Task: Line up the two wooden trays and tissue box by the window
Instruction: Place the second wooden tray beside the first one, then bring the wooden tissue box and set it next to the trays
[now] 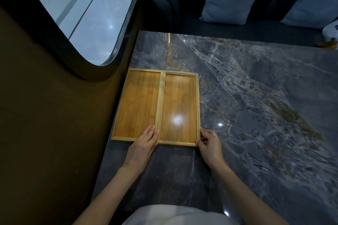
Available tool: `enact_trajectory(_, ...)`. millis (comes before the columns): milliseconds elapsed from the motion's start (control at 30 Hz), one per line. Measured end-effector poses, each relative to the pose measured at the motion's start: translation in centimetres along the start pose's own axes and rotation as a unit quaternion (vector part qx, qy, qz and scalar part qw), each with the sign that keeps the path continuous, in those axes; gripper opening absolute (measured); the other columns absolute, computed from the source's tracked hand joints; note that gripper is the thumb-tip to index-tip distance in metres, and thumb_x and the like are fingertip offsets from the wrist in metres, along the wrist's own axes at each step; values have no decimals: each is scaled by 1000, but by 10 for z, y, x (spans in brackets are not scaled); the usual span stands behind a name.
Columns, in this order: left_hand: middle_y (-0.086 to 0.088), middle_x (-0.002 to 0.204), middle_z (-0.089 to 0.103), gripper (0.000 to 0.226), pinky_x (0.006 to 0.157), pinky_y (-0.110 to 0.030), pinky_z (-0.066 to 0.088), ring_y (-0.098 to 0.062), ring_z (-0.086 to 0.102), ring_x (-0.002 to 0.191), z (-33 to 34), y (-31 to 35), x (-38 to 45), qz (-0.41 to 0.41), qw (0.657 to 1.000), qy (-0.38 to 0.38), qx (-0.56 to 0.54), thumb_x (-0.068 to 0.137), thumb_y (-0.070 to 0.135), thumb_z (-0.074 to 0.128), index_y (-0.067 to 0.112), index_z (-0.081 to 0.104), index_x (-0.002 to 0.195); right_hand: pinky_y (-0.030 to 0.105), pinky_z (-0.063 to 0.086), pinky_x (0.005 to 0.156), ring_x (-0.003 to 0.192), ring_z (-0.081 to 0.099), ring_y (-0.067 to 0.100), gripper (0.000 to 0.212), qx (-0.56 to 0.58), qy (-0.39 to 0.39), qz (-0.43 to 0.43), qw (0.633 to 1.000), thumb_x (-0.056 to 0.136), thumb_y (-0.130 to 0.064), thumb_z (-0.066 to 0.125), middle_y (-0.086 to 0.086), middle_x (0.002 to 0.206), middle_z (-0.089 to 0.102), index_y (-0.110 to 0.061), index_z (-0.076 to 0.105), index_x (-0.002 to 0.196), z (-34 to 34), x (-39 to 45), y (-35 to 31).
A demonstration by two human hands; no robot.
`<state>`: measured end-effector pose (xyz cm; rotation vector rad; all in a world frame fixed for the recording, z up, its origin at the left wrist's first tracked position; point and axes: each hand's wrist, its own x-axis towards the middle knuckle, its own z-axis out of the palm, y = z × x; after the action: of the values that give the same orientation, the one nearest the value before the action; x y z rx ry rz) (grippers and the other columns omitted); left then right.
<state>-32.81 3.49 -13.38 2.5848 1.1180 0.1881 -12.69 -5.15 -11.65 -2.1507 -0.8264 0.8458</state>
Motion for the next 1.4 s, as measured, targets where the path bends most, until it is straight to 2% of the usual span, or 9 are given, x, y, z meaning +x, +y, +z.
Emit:
enact_trajectory(467, -13, 125, 63, 46, 82, -36, 55, -26, 57, 118, -3, 1, -1, -13, 1000, -7, -5, 72, 4, 74, 4, 62, 116, 22, 40, 85, 92, 51, 16, 42, -5, 0, -11, 1000, 87, -3, 53, 1, 107, 44, -4, 47, 128, 1, -2, 0)
enact_trajectory(633, -13, 118, 67, 38, 76, -34, 59, -26, 64, 110, -12, 10, 5, -21, 998, -33, 47, 73, 17, 75, 5, 68, 108, 12, 30, 77, 84, 47, 12, 37, -57, -38, -40, 997, 88, -9, 53, 2, 95, 46, -12, 52, 125, -7, 0, -2)
enact_trajectory(700, -11, 110, 70, 26, 74, -33, 58, -27, 66, 103, -23, 20, 14, -44, 996, -49, 58, 82, 28, 63, 9, 70, 99, 17, 33, 73, 80, 49, 12, 33, -78, -78, -59, 992, 88, -11, 52, 1, 89, 51, -15, 56, 120, -18, 3, -5)
enact_trajectory(833, -4, 96, 64, 38, 68, -30, 47, -20, 59, 90, -42, 41, 45, -58, 993, -77, 69, 93, 39, 39, 14, 67, 90, 35, 46, 75, 87, 63, 25, 19, -158, -127, -79, 976, 88, -16, 48, 13, 91, 69, -9, 66, 89, -50, 16, -4)
enact_trajectory(900, -4, 96, 66, 37, 65, -27, 44, -19, 62, 88, -48, 58, 64, -40, 993, -97, 48, 93, 39, 39, 15, 67, 95, 39, 45, 73, 87, 62, 31, 24, -198, -110, -83, 970, 89, -19, 47, 17, 88, 69, -7, 61, 75, -73, 22, 0)
enact_trajectory(1033, -9, 100, 69, 38, 75, -37, 51, -26, 64, 92, -48, 109, 103, 6, 994, -104, 24, 93, 40, 39, 14, 67, 100, 40, 45, 76, 89, 61, 30, 26, -219, -69, -92, 969, 91, -21, 45, 16, 89, 67, -5, 61, 80, -134, 34, 11)
enact_trajectory(1133, -10, 106, 67, 39, 77, -38, 50, -30, 63, 99, -43, 160, 131, 36, 993, -107, 35, 93, 40, 37, 16, 65, 105, 33, 37, 67, 85, 61, 30, 23, -212, -44, -85, 973, 92, -19, 45, 15, 81, 63, -12, 56, 74, -185, 40, 25)
enact_trajectory(1200, -10, 107, 67, 39, 78, -37, 48, -30, 62, 101, -37, 197, 149, 61, 992, -109, 25, 93, 40, 36, 16, 65, 103, 30, 33, 65, 86, 61, 32, 22, -216, -16, -83, 973, 93, -18, 44, 19, 87, 66, -10, 59, 78, -222, 43, 37)
enact_trajectory(1400, -14, 112, 64, 40, 84, -40, 46, -32, 58, 108, -10, 313, 190, 119, 988, -98, -15, 94, 37, 38, 9, 60, 111, 41, 42, 68, 89, 60, 37, 24, -215, 107, -66, 969, 92, -19, 46, 21, 94, 68, -3, 63, 88, -332, 45, 90)
